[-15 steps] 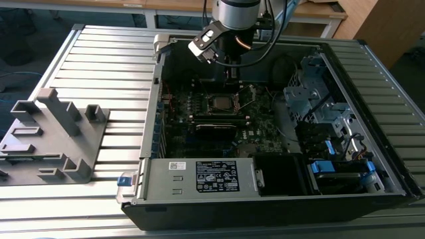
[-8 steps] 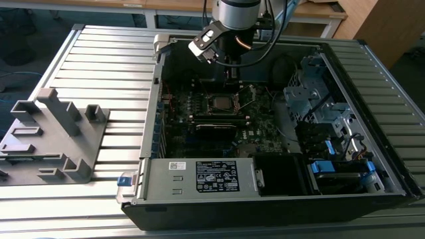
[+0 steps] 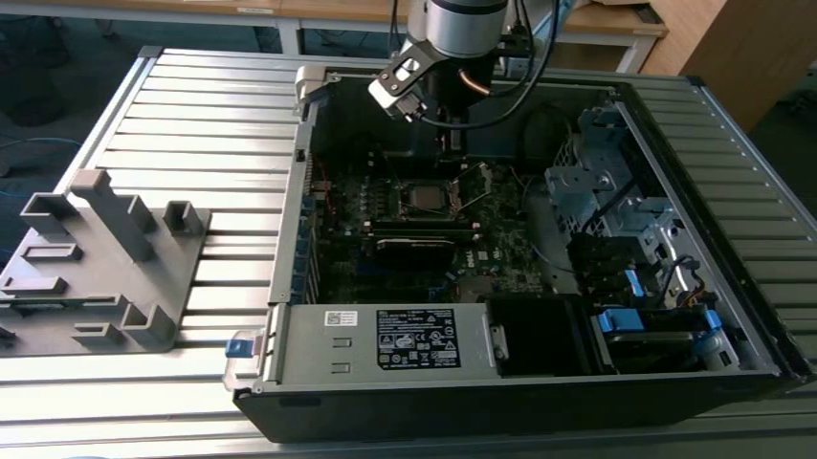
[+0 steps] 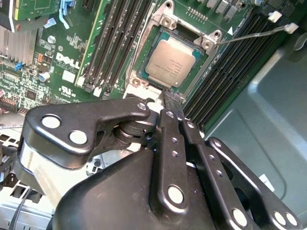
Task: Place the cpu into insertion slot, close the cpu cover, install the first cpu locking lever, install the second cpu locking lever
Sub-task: 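Close the cpu cover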
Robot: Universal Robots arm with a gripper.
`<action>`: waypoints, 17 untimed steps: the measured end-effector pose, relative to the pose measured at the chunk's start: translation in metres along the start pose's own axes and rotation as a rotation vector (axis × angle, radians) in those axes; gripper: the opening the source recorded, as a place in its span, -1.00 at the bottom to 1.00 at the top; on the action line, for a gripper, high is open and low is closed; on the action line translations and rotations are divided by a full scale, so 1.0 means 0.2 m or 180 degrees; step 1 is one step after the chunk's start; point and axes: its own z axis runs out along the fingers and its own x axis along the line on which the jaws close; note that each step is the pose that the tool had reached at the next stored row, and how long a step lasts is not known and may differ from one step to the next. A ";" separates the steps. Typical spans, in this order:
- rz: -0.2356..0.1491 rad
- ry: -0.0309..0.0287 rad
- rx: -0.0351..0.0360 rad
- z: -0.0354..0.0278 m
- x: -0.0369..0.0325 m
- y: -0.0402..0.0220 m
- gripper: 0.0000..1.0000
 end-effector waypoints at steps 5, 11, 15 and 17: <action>0.0000 0.0000 0.0000 0.000 0.000 0.003 -0.79; 0.0000 0.0000 0.0000 0.001 0.001 0.012 -0.79; 0.0000 0.0000 0.0000 0.001 0.001 0.014 -0.79; 0.0000 0.0000 0.0000 0.001 0.001 0.014 -0.79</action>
